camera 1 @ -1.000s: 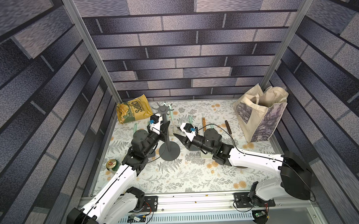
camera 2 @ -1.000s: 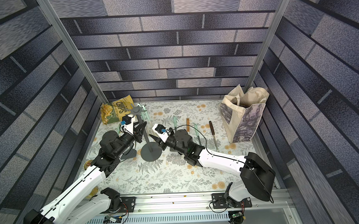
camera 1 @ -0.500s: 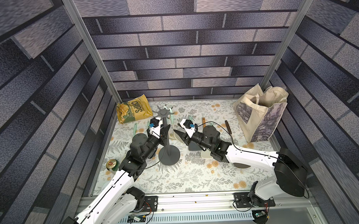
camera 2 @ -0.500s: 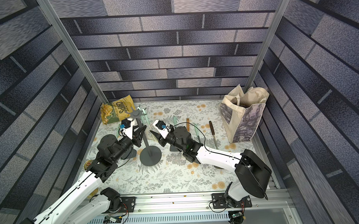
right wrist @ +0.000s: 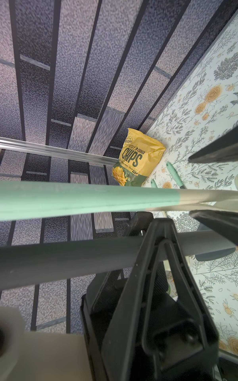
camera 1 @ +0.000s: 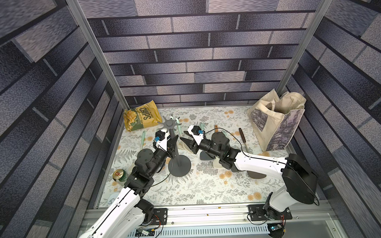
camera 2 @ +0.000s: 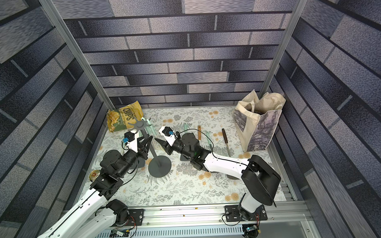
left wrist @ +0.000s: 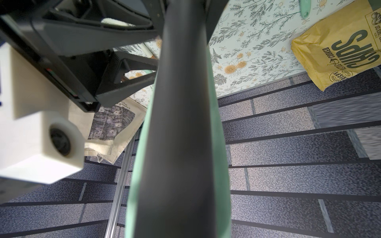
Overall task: Take the spatula off the kitchen utensil rack
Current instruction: Take off the spatula from the rack.
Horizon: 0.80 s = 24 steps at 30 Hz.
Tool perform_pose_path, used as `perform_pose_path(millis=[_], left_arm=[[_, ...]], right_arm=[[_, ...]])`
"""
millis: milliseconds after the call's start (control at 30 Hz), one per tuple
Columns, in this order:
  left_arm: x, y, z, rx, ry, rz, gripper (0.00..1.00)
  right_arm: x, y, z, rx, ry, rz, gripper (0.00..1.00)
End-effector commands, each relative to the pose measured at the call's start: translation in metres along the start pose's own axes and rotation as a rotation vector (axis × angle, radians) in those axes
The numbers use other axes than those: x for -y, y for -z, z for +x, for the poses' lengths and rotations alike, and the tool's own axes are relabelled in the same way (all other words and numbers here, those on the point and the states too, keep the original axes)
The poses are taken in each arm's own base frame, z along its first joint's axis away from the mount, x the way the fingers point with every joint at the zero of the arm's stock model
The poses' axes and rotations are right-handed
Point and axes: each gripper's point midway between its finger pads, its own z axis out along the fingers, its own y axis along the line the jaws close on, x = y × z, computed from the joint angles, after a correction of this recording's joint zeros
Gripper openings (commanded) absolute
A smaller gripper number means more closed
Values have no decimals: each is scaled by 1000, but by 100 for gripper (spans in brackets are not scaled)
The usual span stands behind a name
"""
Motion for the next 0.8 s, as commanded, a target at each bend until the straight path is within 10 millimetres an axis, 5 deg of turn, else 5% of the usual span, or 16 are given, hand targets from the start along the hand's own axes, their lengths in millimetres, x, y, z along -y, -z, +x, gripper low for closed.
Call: perform_pose_path(millis=[0, 767], left_arm=[[-1, 0, 5, 1, 32, -12, 7], [-2, -6, 9, -24, 34, -13, 9]], right_arm=[[2, -5, -17, 53, -8, -11, 35], [6, -4, -13, 42, 20, 19, 5]])
